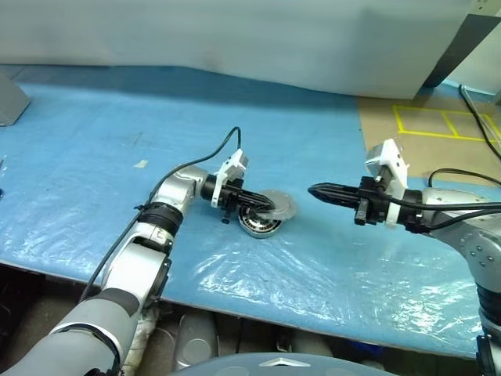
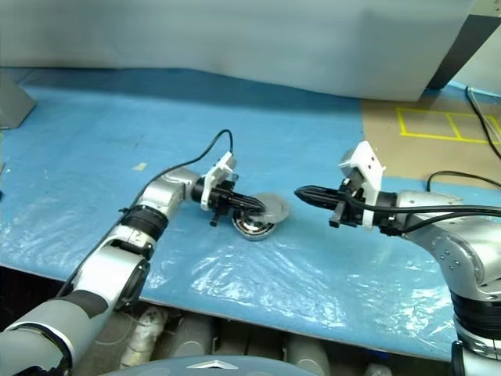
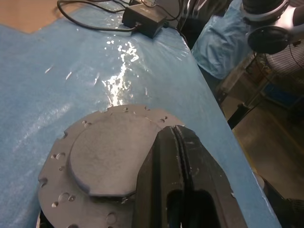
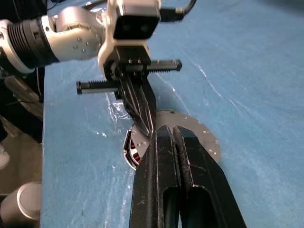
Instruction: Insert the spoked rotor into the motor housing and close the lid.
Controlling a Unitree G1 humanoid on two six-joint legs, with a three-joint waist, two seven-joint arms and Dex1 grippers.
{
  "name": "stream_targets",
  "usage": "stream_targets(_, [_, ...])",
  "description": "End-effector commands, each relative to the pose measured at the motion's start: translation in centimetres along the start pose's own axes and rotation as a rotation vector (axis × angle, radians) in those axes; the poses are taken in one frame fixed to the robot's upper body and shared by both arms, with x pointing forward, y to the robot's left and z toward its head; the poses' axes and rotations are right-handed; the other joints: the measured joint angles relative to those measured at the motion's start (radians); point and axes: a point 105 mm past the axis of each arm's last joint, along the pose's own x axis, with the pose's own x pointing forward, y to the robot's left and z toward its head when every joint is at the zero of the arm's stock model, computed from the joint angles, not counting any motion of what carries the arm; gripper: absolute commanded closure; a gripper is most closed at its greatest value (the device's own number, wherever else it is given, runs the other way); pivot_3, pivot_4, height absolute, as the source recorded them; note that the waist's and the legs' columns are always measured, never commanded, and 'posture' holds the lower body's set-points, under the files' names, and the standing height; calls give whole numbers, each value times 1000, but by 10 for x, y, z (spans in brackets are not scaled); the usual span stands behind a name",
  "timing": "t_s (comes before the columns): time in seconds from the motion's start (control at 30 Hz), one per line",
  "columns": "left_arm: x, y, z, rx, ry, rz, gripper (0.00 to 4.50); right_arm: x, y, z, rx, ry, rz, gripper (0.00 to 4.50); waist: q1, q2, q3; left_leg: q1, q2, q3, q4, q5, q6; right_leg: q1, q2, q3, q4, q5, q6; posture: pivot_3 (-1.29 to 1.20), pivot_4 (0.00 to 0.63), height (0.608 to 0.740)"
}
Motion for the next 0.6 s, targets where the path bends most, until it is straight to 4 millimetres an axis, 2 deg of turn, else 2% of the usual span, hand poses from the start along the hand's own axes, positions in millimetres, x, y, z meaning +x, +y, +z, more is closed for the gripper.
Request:
stream_targets(0.03, [-4, -15, 3, 65, 20, -34, 4481, 5, 5, 10, -71, -34, 10, 4500, -1, 1, 0, 0, 0, 0, 0, 0, 0, 0, 0, 0, 0, 0, 0, 0, 150, 740])
stream_targets(0.13, [-7, -16, -6, 95, 65, 3, 4481, 10, 1, 15, -78, -60, 5, 4500, 0, 1, 0, 0, 0, 0, -1, 0, 0, 0, 0, 0, 0, 0, 0, 0, 150, 740])
stream_targets(0.17, [-8, -14, -1, 118, 58, 27, 4481, 11, -1, 16, -79, -66, 3, 4500, 1, 1, 0, 0, 0, 0, 0, 0, 0, -1, 0, 0, 0, 0, 0, 0, 150, 740])
stream_targets(0.27, [-17, -8, 34, 136, -54, 90, 4481, 14, -3, 19, -79, -83, 6, 4500, 5, 1, 0, -1, 0, 0, 1, -1, -2, 0, 0, 0, 0, 0, 0, 0, 150, 740])
stream_targets(0.37, [-40, -5, 69, 188, -132, 189, 4481, 19, -6, 22, -105, -96, -3, 4500, 2, 1, 0, -2, 0, 0, 2, -1, -2, -1, 0, 0, 0, 0, 0, 0, 150, 740])
stream_targets(0.5, [-68, -13, 68, 216, -100, 280, 4481, 31, -4, 14, -175, -63, 7, 4500, -18, 3, -1, 1, 0, 1, 1, -1, -2, -1, 0, 1, 1, 0, 0, 0, 150, 740])
stream_targets(0.53, [-75, -17, 63, 211, -84, 296, 4500, 34, -1, 11, -189, -50, 26, 4092, -24, 3, -1, 1, -1, 1, 0, -1, -3, -1, 0, 1, 1, 0, 0, 0, 150, 740])
stream_targets(0.6, [-86, -22, 50, 195, -42, 341, 4500, 39, 1, 7, -189, -45, 55, 3600, -30, 3, -1, 1, 0, 1, -1, -2, -4, -1, 1, 1, 1, 1, 2, 0, 150, 740])
